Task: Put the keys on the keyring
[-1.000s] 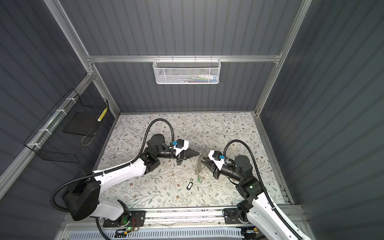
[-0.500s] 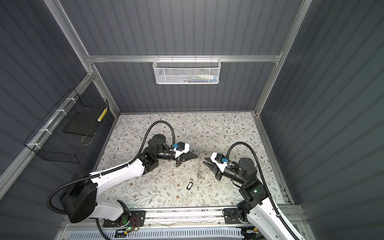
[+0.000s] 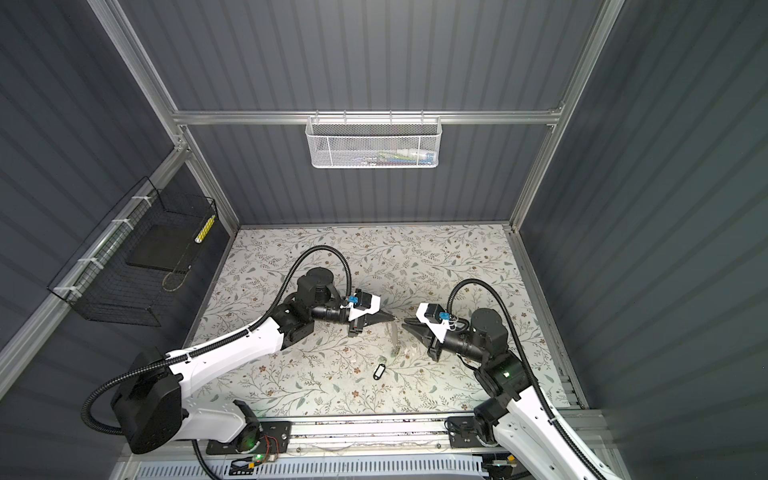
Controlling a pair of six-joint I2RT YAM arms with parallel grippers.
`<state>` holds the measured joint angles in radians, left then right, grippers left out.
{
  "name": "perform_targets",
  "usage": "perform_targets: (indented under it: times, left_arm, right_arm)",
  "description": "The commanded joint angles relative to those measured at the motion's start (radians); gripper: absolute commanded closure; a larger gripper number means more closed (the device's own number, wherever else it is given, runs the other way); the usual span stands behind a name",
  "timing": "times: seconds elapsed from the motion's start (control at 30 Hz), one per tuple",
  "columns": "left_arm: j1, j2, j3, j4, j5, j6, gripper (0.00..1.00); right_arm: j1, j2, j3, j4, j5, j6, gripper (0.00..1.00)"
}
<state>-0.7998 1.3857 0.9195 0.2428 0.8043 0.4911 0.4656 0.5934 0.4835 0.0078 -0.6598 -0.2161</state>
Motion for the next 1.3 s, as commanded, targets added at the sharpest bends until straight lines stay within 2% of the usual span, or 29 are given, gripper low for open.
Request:
perform_targets:
  times: [0.0, 0.43, 0.63, 0.77, 0.8, 0.83, 0.97, 1.07, 1.27]
  left_arm:
    - [-0.008, -0.025, 0.047, -0.020, 0.004, 0.034, 1.00]
    - [-0.022, -0.010, 0.064, -0.016, 0.024, 0.026, 1.00]
    - [-0.023, -0.010, 0.064, -0.016, 0.036, 0.019, 1.00]
    - [-0.024, -0.015, 0.067, -0.026, 0.034, 0.017, 1.00]
    - [-0.023, -0.020, 0.069, -0.042, 0.024, 0.022, 0.98]
    - [-0.023, -0.027, 0.072, -0.067, 0.008, 0.036, 0.90]
    - [-0.017, -0.077, 0.075, -0.147, -0.086, 0.084, 0.70]
    - [-0.005, -0.105, 0.076, -0.187, -0.120, 0.109, 0.66]
    - [-0.005, -0.098, 0.137, -0.338, -0.121, 0.199, 0.67]
  right_arm:
    - [0.007, 0.003, 0.026, 0.037, -0.037, 0.023, 0.84]
    - [0.031, 0.047, 0.011, 0.107, -0.025, 0.046, 0.85]
    - [0.041, 0.059, 0.008, 0.115, -0.021, 0.040, 0.91]
    - [0.042, 0.057, 0.014, 0.095, -0.020, 0.026, 1.00]
    - [0.042, 0.052, 0.016, 0.086, -0.018, 0.021, 1.00]
    - [0.043, 0.049, 0.015, 0.080, -0.015, 0.019, 1.00]
    - [0.042, 0.031, 0.020, 0.048, 0.000, 0.002, 1.00]
    - [0.042, 0.034, 0.037, 0.012, 0.006, -0.008, 1.00]
    - [0.042, 0.054, 0.076, -0.049, 0.005, -0.020, 1.00]
